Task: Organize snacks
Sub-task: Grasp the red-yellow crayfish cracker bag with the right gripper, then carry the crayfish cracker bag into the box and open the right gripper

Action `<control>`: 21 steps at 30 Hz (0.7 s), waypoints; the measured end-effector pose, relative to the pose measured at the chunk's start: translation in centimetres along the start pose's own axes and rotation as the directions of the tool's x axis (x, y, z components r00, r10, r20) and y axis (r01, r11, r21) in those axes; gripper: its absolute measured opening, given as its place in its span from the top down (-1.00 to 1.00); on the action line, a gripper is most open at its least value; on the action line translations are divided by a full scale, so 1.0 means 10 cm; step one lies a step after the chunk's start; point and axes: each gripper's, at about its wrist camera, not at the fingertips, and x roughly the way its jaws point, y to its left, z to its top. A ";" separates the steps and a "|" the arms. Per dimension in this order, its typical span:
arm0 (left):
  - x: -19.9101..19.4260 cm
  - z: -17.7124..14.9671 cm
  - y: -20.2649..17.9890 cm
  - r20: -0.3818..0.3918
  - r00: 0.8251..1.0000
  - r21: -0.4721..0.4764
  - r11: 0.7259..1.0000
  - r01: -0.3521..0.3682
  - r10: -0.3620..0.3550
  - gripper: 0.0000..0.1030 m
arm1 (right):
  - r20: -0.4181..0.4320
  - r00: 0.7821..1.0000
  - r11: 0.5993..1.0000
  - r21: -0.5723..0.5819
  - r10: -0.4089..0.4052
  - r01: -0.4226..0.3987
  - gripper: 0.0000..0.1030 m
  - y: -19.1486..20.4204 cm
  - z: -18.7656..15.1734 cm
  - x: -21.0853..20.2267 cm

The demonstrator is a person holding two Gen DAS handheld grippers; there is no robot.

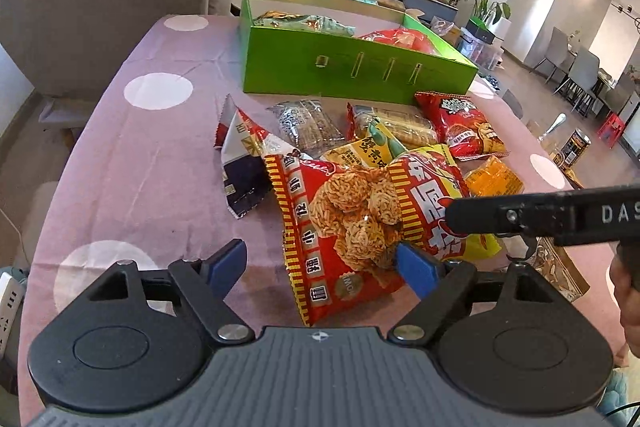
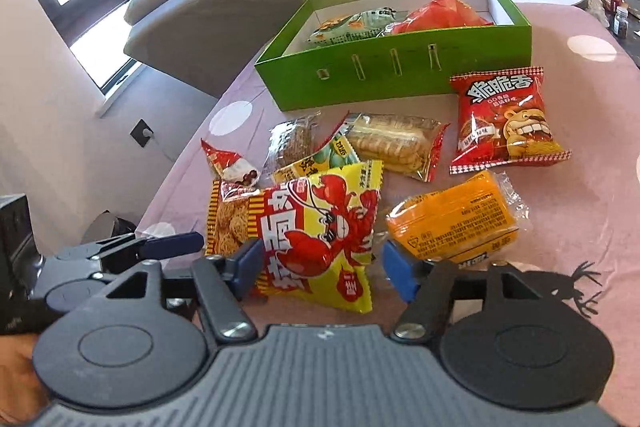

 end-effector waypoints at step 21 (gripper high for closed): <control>-0.53 0.30 -0.41 0.222 0.971 0.126 0.990 0.065 -0.092 -0.43 | 0.166 0.986 0.997 -0.078 0.032 -0.020 -0.85 0.15 0.17 -0.50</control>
